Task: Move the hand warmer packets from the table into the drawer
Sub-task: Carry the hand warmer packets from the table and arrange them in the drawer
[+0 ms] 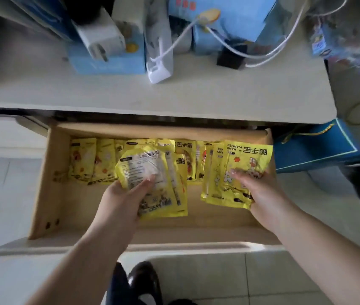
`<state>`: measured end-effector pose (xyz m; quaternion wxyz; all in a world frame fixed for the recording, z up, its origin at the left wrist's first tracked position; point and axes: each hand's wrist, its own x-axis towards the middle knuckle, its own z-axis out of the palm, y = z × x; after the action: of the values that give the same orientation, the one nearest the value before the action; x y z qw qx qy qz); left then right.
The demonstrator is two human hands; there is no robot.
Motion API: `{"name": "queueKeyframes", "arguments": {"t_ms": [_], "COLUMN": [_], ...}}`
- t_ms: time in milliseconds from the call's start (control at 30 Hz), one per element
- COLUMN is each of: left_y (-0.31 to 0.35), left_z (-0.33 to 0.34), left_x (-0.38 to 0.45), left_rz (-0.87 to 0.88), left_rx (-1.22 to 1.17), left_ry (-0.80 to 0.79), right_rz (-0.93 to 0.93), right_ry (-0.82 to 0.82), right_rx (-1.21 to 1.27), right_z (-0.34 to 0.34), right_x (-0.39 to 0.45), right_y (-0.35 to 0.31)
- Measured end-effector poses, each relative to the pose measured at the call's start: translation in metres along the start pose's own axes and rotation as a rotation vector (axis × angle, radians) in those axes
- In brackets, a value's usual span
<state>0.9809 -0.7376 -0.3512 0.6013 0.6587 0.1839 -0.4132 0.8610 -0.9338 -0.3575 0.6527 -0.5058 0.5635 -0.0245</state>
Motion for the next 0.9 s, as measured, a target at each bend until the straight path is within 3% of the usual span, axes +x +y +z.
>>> {"name": "queueKeyframes", "arguments": {"t_ms": [300,600,900], "left_y": [-0.035,-0.044,-0.039], "left_z": [0.038,0.049,0.038], "left_x": [0.094,0.108,0.115], "left_rz": [0.156,0.485,0.558], "left_rx": [0.081,0.515,0.727], "left_ry": [-0.041,0.19,0.277], "right_rz": [-0.083,-0.236,-0.262], "right_ry": [-0.066,-0.004,0.091], "right_rx": [-0.179,-0.216,-0.29], "right_z": [-0.011,-0.011,-0.018], "right_x": [0.079,0.103,0.112], "right_y": [0.029,0.037,0.041]}}
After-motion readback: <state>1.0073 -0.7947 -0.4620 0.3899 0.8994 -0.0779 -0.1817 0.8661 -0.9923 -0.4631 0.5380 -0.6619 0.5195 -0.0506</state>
